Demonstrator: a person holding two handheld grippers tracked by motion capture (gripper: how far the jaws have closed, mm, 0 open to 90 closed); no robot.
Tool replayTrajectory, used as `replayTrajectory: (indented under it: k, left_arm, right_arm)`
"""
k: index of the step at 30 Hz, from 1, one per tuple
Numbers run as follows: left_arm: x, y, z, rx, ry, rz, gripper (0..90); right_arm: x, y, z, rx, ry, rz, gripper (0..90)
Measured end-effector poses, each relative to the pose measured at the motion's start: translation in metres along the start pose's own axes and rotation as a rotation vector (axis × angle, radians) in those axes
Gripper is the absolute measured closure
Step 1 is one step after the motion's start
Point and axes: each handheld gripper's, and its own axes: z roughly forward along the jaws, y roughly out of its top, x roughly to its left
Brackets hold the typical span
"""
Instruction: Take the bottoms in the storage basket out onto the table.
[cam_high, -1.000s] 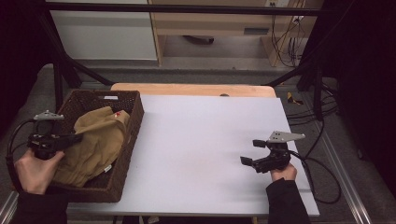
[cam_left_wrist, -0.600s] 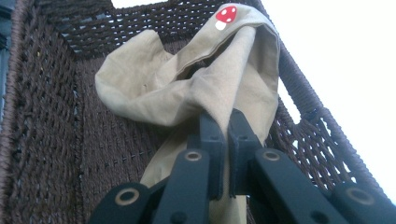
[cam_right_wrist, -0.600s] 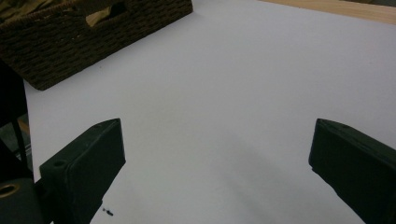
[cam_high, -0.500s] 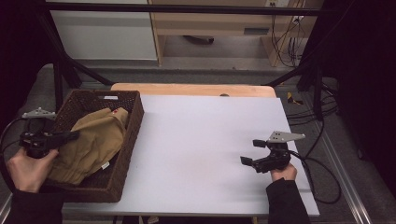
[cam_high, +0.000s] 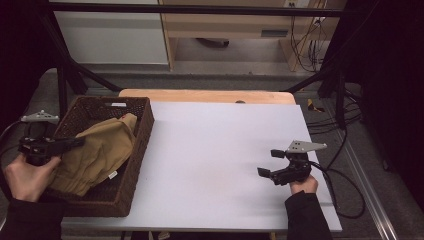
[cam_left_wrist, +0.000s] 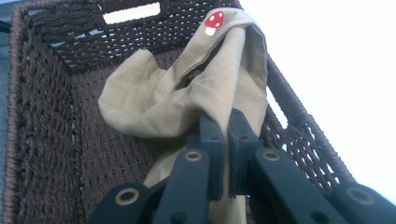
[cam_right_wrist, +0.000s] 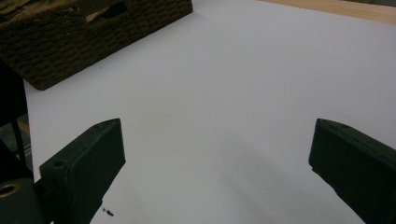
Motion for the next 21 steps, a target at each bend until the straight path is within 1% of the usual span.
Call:
replayTrajectory:
  k: [6,11,21]
  left_arm:
    - [0.003,0.003,-0.003,-0.006,-0.003,0.009,86.8]
    - [0.005,0.007,-0.009,-0.019,-0.008,0.014,86.8]
    - [0.005,0.016,-0.022,-0.045,0.000,0.034,86.8]
  right_arm:
    - [0.000,0.000,0.000,0.001,-0.001,-0.001,4.2]
    - [0.000,0.000,0.000,0.002,-0.002,-0.001,4.2]
    - [0.000,0.000,0.001,0.006,-0.003,-0.001,4.3]
